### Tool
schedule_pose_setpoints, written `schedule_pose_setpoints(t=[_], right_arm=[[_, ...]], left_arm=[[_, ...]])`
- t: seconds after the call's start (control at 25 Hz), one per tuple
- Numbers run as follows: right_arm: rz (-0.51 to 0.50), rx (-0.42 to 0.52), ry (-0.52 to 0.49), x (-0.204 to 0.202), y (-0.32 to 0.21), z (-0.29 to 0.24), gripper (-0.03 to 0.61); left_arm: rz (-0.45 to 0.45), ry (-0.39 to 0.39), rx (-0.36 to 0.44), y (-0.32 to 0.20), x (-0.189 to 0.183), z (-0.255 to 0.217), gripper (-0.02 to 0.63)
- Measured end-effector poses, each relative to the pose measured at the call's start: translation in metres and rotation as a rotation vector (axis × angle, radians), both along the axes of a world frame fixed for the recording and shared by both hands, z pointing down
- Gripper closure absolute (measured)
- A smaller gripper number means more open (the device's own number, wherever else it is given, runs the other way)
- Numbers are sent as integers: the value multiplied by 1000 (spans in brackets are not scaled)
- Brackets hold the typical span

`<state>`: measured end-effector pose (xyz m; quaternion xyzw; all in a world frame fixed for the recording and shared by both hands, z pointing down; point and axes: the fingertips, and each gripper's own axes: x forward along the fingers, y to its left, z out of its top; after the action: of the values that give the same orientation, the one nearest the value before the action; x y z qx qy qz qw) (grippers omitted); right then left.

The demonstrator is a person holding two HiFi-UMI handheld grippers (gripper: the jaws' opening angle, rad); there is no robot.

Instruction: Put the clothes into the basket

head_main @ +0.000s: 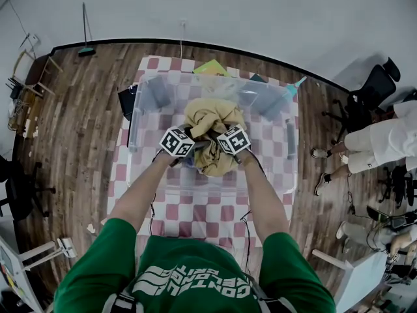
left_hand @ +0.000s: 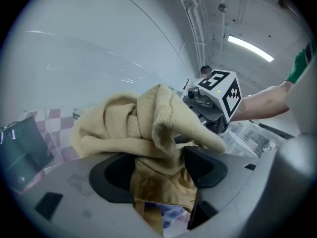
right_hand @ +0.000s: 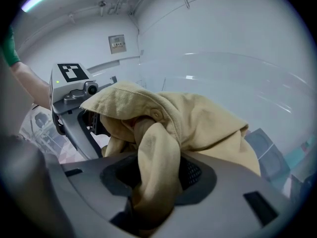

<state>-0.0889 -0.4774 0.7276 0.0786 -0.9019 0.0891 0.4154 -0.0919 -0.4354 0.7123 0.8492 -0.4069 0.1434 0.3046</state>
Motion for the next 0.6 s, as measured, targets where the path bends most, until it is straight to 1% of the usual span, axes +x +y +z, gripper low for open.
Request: schedule_pose_setpoints(t=[0.08, 0.2, 0.32, 0.44, 0.6], right_arm=[[5, -1, 17, 3, 1, -5, 388], [10, 18, 24, 8, 1, -17, 354], [35, 44, 0, 14, 0, -36, 350], [69, 73, -35, 21, 0, -58, 350], [106, 138, -78, 24, 5, -94, 350]], left_arm=[[3, -23, 5, 4, -5, -4, 314], [-7, -55, 19, 9, -17, -11, 307], [-44, -72, 39, 12, -32, -26, 302], [-72, -69, 62, 17, -40, -42, 302], [-106, -85, 106, 28, -49, -68, 302]])
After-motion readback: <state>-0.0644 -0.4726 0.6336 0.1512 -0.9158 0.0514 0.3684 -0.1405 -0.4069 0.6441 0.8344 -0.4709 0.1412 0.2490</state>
